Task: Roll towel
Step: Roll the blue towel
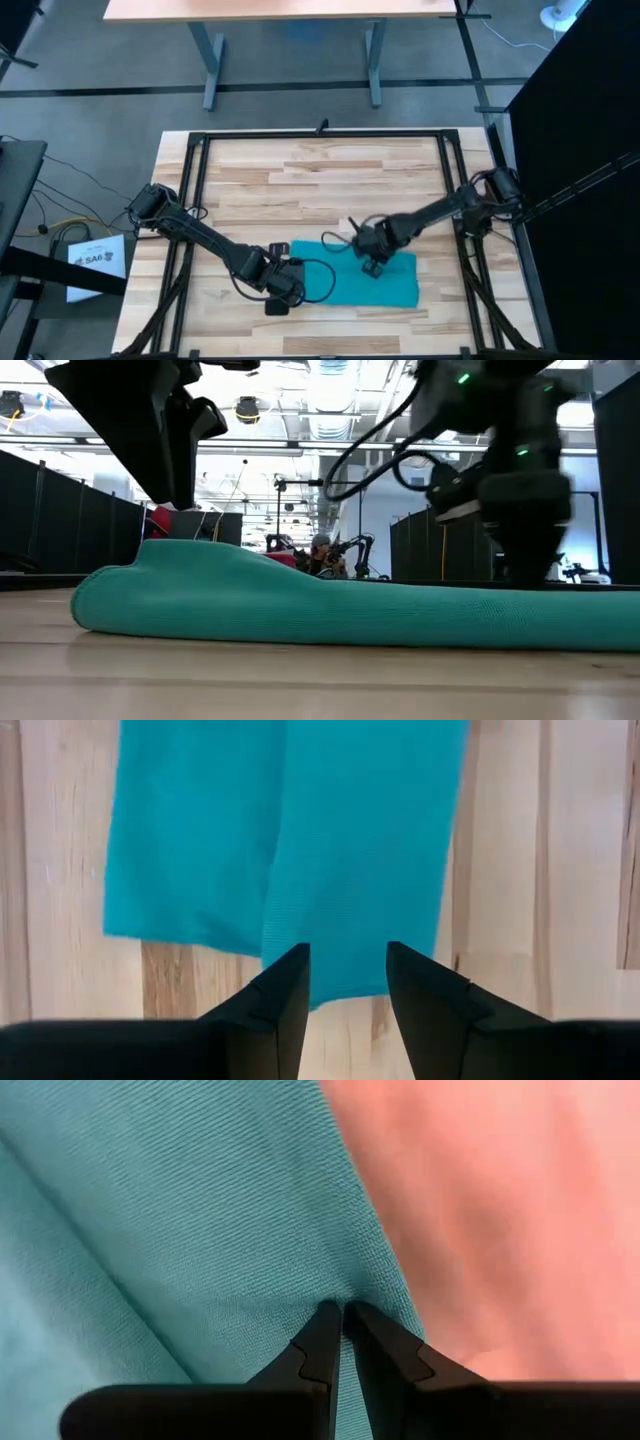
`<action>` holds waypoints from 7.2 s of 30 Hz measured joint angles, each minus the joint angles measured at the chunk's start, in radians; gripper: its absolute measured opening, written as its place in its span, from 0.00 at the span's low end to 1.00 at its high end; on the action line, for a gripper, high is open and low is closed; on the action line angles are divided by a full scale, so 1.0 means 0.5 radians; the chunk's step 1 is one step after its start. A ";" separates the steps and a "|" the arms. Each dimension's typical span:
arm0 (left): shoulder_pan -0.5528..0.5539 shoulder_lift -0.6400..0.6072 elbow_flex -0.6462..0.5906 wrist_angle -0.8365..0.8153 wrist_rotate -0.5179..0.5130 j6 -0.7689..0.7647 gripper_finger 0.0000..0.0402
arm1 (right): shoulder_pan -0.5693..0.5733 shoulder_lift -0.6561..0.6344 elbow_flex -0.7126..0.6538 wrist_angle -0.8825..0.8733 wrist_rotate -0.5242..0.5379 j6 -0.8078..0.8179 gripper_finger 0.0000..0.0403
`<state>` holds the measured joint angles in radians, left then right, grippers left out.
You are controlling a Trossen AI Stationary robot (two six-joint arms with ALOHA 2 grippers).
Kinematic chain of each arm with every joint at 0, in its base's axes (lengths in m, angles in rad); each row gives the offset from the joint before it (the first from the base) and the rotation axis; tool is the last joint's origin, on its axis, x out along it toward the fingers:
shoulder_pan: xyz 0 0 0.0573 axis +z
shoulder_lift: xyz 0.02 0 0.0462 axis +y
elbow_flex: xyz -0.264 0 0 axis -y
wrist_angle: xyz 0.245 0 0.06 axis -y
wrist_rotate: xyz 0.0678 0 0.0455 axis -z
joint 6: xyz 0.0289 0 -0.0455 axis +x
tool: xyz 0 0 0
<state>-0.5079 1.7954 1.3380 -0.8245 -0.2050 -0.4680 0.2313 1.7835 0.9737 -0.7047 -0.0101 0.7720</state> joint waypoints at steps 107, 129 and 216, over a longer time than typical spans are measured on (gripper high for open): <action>0.436 0.000 0.060 -0.364 -0.174 0.480 0.37 | 0.550 -1.225 -0.877 0.125 -0.091 1.114 0.02; 0.436 0.000 0.059 -0.374 -0.119 0.467 0.37 | 0.686 -1.433 -0.876 -0.211 -0.089 1.403 0.00; 0.084 0.926 1.017 -0.225 -0.239 -0.111 0.55 | 1.238 -0.352 -0.319 -0.410 0.259 0.212 0.50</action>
<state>-0.4660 2.2586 1.8465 -0.9372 -0.3244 -0.5236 0.8501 1.6077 0.8143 -0.9096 0.1192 0.8780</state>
